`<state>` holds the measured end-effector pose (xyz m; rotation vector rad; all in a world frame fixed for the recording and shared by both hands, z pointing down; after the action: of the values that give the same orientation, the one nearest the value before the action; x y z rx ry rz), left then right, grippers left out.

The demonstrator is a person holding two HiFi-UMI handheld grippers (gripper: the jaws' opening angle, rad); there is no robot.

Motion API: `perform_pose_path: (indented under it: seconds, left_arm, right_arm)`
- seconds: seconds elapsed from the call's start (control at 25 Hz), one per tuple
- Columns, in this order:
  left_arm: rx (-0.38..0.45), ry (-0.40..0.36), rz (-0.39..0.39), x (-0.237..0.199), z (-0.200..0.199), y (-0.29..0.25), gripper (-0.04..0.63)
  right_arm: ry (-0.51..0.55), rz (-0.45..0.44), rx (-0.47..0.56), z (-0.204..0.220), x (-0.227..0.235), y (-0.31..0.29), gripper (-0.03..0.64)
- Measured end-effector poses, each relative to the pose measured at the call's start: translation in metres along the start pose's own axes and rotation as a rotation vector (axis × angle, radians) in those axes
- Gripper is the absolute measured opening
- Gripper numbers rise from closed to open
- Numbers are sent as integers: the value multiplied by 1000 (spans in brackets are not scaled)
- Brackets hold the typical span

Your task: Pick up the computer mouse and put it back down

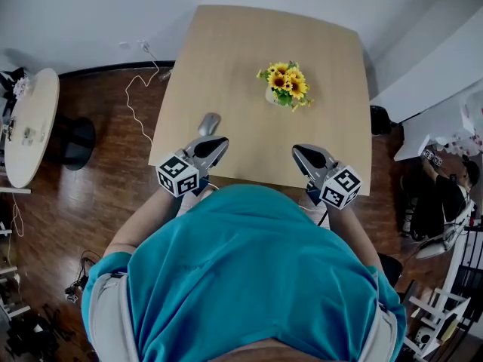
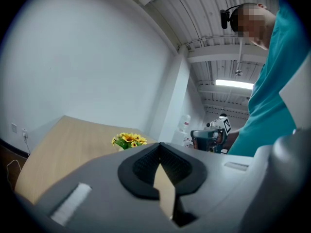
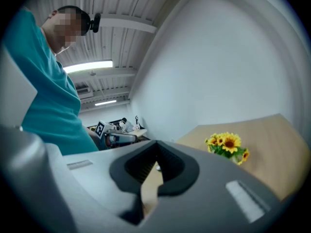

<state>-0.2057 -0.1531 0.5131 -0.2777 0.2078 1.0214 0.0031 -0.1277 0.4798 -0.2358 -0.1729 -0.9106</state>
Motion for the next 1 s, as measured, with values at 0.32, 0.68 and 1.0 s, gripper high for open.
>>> perform_pose_path:
  seconds: [0.32,0.68,1.0]
  left_arm:
    - [34,20,-11,25,5,-7,6]
    - [8,-31,105,25,8,-7,5]
    - [-16,-41,128,75,27,-58,5]
  right_arm:
    - [-12,23,-19,12,6,34,2]
    - [-36,128,-54,14,-4,41,2]
    - [-45,190,-49,20,30,120,2]
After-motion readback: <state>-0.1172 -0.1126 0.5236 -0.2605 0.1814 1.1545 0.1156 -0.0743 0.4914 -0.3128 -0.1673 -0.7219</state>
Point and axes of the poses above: the fingertips, and each gripper's own axes: y backward along the fingers, x to its right, z out of its underside, the point moved 2 cm from there along y, backward along the fingers, and after that the axes turned 1 degree about z, right-handed, at the moved point
